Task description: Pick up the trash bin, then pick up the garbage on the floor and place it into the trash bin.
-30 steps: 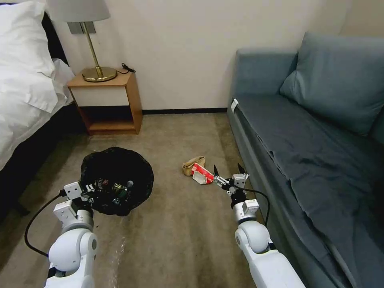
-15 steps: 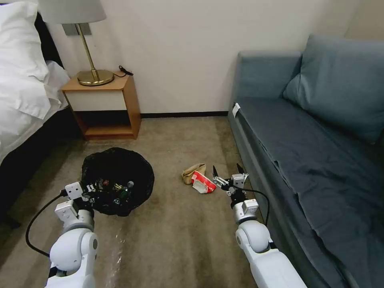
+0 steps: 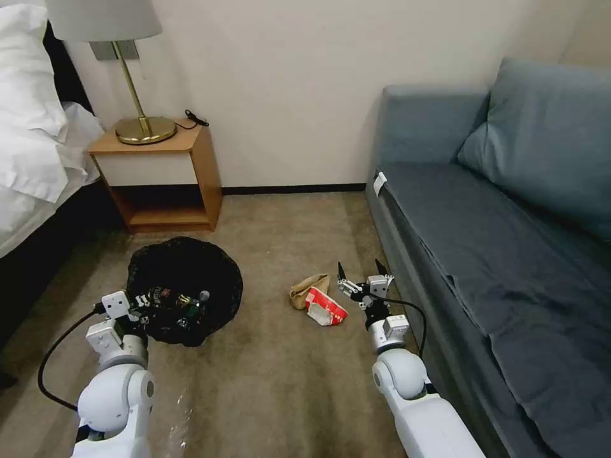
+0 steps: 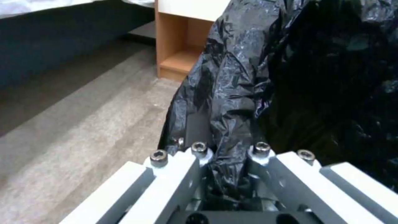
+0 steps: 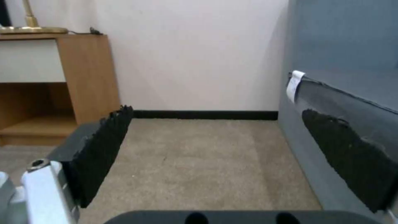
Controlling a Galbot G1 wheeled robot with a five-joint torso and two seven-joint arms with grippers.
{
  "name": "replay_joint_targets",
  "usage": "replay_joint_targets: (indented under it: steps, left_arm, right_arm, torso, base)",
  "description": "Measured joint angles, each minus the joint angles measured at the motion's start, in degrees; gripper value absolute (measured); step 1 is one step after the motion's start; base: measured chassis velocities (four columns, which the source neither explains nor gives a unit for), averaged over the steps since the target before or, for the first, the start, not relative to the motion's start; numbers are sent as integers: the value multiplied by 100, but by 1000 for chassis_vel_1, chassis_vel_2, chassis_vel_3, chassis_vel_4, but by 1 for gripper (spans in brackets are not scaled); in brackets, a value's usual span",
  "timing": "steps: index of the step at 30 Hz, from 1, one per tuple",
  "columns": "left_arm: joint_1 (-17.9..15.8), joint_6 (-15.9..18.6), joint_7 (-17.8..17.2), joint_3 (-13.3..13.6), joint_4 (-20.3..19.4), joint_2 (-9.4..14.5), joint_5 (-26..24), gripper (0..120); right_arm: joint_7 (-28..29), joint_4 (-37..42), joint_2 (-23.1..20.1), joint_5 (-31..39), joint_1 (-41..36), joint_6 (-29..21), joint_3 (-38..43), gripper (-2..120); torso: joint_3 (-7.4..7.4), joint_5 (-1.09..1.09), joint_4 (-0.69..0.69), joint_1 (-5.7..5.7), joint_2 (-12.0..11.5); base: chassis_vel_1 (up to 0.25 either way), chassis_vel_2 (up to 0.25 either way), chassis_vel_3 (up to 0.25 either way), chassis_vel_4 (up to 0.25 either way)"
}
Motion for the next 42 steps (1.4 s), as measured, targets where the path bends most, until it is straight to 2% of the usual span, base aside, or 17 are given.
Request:
replay_joint_targets:
  steps: [19, 27, 33, 35, 36, 38, 42]
  left_arm:
    - [-30, 37, -56, -1, 56, -1, -67, 3]
    - [-73, 62, -84, -2, 61, 7, -59, 3]
    - [-33, 67, -87, -3, 52, 8, -40, 3]
    - [-6, 67, -88, -3, 34, 13, -20, 3]
    - [-6, 67, -88, -3, 34, 13, -20, 3]
    - [-9, 79, -86, -1, 3, 21, 6, 3]
    - [-15, 103, -84, 8, -14, 23, 33, 3]
  right_arm:
    - [16, -125, 4, -20, 16, 17, -60, 100]
    - [87, -215, -31, -242, 91, 21, -152, 100]
    - [-190, -354, -213, -441, 148, 60, -283, 100]
    - [-596, -515, -326, -299, 251, -100, -363, 100]
    - [-596, -515, -326, -299, 251, -100, -363, 100]
    - [-1064, -624, -442, -33, 376, -449, -454, 100]
    - [-1508, -748, -572, 105, 523, -814, -567, 100]
  torso:
    - [0, 0, 0, 0, 0]
    - [0, 1, 1, 0, 0]
    - [0, 1, 0, 0, 0]
    - [0, 1, 1, 0, 0]
    - [0, 1, 1, 0, 0]
    - [0, 1, 1, 0, 0]
    - [0, 1, 1, 0, 0]
  base:
    - [-101, 105, 105, -107]
    - [-79, 76, 76, -80]
    - [0, 0, 0, 0]
    - [0, 0, 0, 0]
    - [0, 0, 0, 0]
    - [0, 0, 0, 0]
    - [0, 0, 0, 0]
